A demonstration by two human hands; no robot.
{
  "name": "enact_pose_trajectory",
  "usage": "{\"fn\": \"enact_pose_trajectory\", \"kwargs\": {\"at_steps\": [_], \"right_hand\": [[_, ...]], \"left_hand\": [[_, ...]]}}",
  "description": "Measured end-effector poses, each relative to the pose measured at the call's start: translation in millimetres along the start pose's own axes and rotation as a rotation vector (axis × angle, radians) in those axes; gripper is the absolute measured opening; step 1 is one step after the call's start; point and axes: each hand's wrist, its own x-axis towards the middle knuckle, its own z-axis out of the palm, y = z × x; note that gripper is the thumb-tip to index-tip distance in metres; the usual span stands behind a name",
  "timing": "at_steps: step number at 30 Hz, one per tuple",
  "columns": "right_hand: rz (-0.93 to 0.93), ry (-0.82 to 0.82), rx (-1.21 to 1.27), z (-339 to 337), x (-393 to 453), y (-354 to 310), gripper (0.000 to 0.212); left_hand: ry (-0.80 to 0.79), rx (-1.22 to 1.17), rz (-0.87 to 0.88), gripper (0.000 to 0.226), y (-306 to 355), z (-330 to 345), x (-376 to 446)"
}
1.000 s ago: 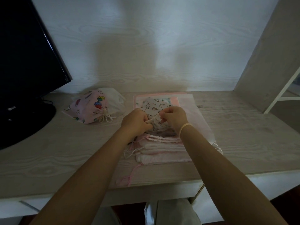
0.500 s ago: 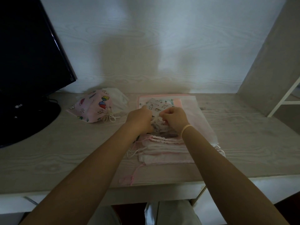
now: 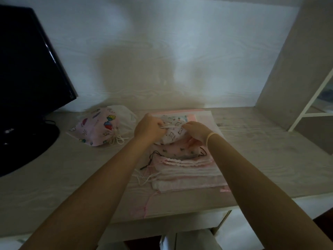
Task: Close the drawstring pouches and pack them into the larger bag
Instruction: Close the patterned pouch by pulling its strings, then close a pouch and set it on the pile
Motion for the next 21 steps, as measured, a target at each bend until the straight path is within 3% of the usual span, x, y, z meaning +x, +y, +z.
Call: {"fn": "enact_pose_trajectory", "kwargs": {"at_steps": [4,8,12,15,18,21], "right_hand": [[-0.003,0.104,0.001,12.3,27.0,-30.7,0.023],[-0.319,0.121,-0.086,48.1,38.0,-89.2,0.029],[-0.619,-0.148,-0.142,100.1,16.1,-133.1,0.064],[-0.637,-0.18,-0.215,119.0,11.5,-129.7,0.065],[-0.585,-0.141,-0.224,113.4,10.8,-113.2,0.049],[-0.517,-0.099,-0.246,98.6,10.1,-98.0,0.032]], "left_hand": [[-0.007,-0.129,-0.081,0.013,-16.4,-16.6,-4.5],[0.178,-0.582,-0.383,0.026,-44.5,-45.3,-11.5],[0.404,-0.963,-0.74,0.027,-72.2,-67.7,-9.0],[0.346,-0.974,-0.831,0.028,-103.7,-61.1,2.2],[0.235,-0.96,-0.824,0.017,-108.1,-60.1,2.4],[0.307,-0.909,-0.769,0.016,-83.0,-65.3,-12.6]]}}
